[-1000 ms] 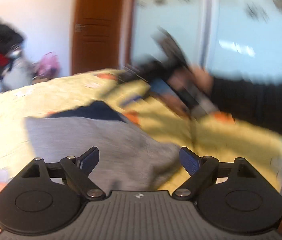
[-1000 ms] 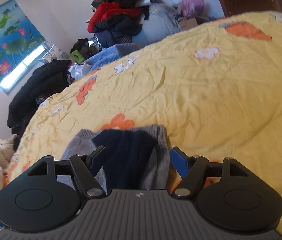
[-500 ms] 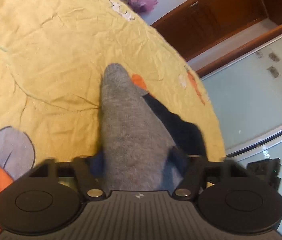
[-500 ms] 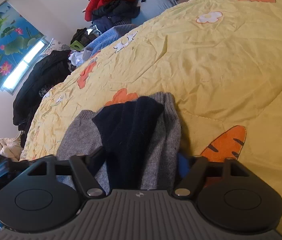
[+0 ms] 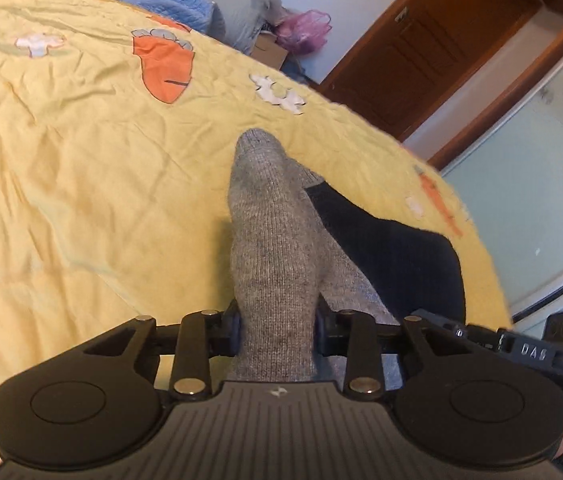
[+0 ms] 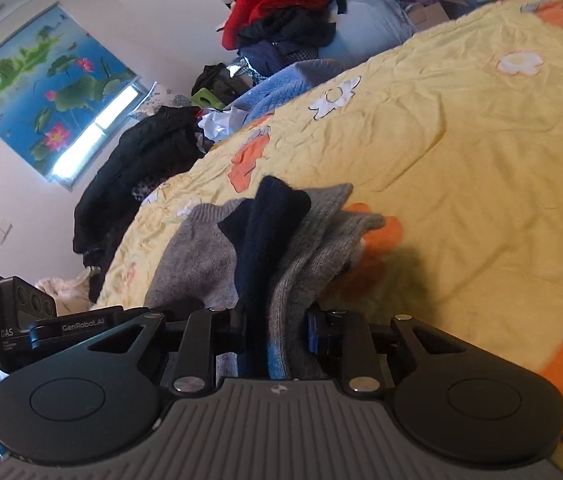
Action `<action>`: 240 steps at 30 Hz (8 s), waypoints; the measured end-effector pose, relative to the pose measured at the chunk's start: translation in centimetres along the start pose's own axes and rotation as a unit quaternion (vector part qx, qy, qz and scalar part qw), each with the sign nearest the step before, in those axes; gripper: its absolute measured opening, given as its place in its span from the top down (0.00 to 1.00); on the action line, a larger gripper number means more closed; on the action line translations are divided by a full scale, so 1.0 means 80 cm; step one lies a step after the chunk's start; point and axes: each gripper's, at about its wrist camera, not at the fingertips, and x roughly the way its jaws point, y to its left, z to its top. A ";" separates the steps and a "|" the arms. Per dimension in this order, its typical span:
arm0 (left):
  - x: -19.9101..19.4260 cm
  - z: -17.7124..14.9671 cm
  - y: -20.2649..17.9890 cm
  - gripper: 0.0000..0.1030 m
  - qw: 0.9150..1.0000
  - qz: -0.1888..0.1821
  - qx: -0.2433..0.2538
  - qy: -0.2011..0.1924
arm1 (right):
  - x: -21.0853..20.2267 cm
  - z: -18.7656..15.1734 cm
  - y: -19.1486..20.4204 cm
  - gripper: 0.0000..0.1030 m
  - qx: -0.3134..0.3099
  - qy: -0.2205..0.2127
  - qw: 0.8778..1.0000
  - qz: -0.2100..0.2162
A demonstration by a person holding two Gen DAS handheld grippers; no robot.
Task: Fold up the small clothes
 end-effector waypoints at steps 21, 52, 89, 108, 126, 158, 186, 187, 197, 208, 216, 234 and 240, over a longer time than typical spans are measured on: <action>-0.074 -0.146 0.033 0.87 0.997 -0.058 0.012 0.045 | -0.065 -0.154 0.017 0.78 -0.070 0.070 0.995 -0.034; -0.036 -0.210 -0.090 0.36 0.944 0.040 0.325 -0.029 | 0.021 -0.068 0.030 0.68 -0.030 0.035 0.998 -0.034; -0.069 -0.211 -0.064 0.37 0.959 0.054 0.274 -0.043 | 0.049 -0.031 0.072 0.41 -0.114 0.021 0.980 -0.164; -0.099 -0.232 -0.051 0.37 0.951 0.084 0.289 -0.073 | -0.006 0.013 0.014 0.45 0.010 -0.018 0.995 -0.097; -0.123 -0.199 0.008 0.34 0.989 0.008 0.133 -0.060 | -0.038 -0.035 0.003 0.11 0.019 -0.042 0.996 -0.070; -0.173 -0.203 -0.010 0.48 0.986 0.047 0.118 -0.103 | -0.137 -0.178 0.034 0.55 -0.018 0.018 0.999 -0.030; -0.099 -0.261 -0.042 0.23 0.962 0.130 0.221 -0.099 | -0.075 -0.238 0.128 0.20 -0.209 -0.038 0.964 -0.159; -0.102 -0.263 -0.042 0.23 0.962 0.130 0.218 -0.101 | -0.070 -0.249 0.124 0.23 -0.216 -0.028 0.960 -0.177; -0.106 -0.283 -0.043 0.13 0.957 0.166 0.215 -0.104 | -0.109 -0.276 0.103 0.10 -0.160 -0.093 0.953 -0.239; -0.106 -0.283 -0.036 0.02 0.959 0.180 0.195 -0.095 | -0.084 -0.318 0.115 0.00 -0.195 -0.044 0.933 -0.300; -0.104 -0.281 -0.035 0.00 0.960 0.182 0.192 -0.094 | -0.093 -0.299 0.126 0.00 -0.134 -0.074 0.939 -0.309; -0.105 -0.280 -0.034 0.00 0.960 0.180 0.191 -0.095 | -0.058 -0.316 0.112 0.00 -0.182 -0.099 0.917 -0.341; -0.105 -0.280 -0.034 0.00 0.960 0.180 0.191 -0.095 | -0.058 -0.316 0.112 0.00 -0.181 -0.099 0.917 -0.340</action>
